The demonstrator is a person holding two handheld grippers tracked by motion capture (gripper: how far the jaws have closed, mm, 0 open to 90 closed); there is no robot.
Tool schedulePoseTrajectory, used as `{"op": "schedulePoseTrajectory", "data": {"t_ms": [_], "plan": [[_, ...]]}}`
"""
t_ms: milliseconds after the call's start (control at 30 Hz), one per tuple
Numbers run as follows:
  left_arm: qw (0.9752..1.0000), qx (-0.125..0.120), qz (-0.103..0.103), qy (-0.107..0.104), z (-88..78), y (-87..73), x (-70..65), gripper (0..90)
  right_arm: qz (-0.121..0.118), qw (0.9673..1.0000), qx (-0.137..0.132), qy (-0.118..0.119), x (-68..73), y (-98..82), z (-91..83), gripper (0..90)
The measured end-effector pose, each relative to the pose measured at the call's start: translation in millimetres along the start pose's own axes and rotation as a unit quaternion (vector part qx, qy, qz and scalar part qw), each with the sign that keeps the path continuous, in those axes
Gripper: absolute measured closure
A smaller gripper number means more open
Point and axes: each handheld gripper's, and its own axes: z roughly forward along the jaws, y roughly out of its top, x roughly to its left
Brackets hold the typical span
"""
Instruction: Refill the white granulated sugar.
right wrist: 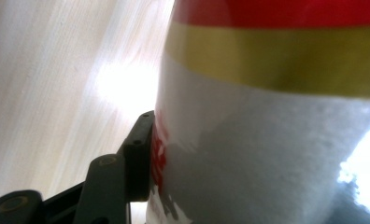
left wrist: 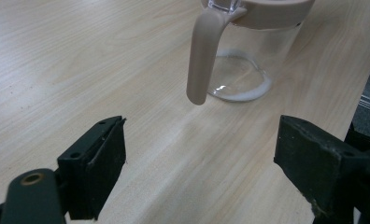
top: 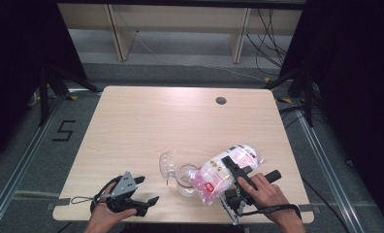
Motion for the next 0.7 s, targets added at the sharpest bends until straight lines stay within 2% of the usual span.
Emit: {"op": "schedulePoseTrajectory", "data": {"t_ms": [67,100,167,267,300,433,500,567,600,667,700], "plan": [[1.0000,0.000,-0.001,0.000,0.1,-0.1,-0.1,16.1,-0.018,0.9998,-0.001,-0.005,-1.5,-0.1,0.5,48.0],[1.0000,0.000,-0.001,0.000,0.0,-0.1,-0.1,16.1,-0.012,0.9999,-0.001,-0.006,-1.4,0.0,0.6,48.0],[1.0000,-0.001,-0.001,0.001,0.0,0.0,0.0,16.1,-0.018,0.9998,-0.002,-0.009,-1.1,-0.4,0.9,48.1],[1.0000,-0.001,-0.002,0.000,0.5,-0.1,-0.3,16.1,-0.037,0.9993,-0.002,-0.010,-2.1,0.0,1.3,48.2],[1.0000,0.000,-0.001,0.000,0.4,0.0,-0.2,16.1,-0.055,0.9983,-0.011,-0.018,-4.0,0.7,3.0,48.3],[1.0000,-0.002,-0.003,0.000,0.5,-0.1,-0.4,16.1,-0.045,0.9989,-0.007,-0.013,-2.8,1.1,3.6,48.4],[1.0000,0.000,-0.001,-0.001,-0.1,0.0,0.4,16.1,-0.062,0.9978,-0.017,-0.018,-5.1,2.1,5.2,48.5],[1.0000,0.000,0.000,0.000,0.1,-0.1,0.2,16.1,-0.065,0.9977,-0.013,-0.016,-5.2,1.6,4.6,48.6],[1.0000,0.000,0.000,0.000,0.2,-0.1,0.0,16.1,-0.056,0.9983,-0.007,-0.016,-3.8,1.4,3.7,48.6],[1.0000,0.004,0.005,0.000,-0.5,0.6,0.2,16.1,-0.061,0.9980,-0.008,-0.017,-4.3,1.3,3.6,48.7],[1.0000,0.003,0.004,0.000,-0.4,0.5,0.1,16.1,-0.050,0.9986,-0.007,-0.015,-2.6,0.8,3.7,48.7]]}}
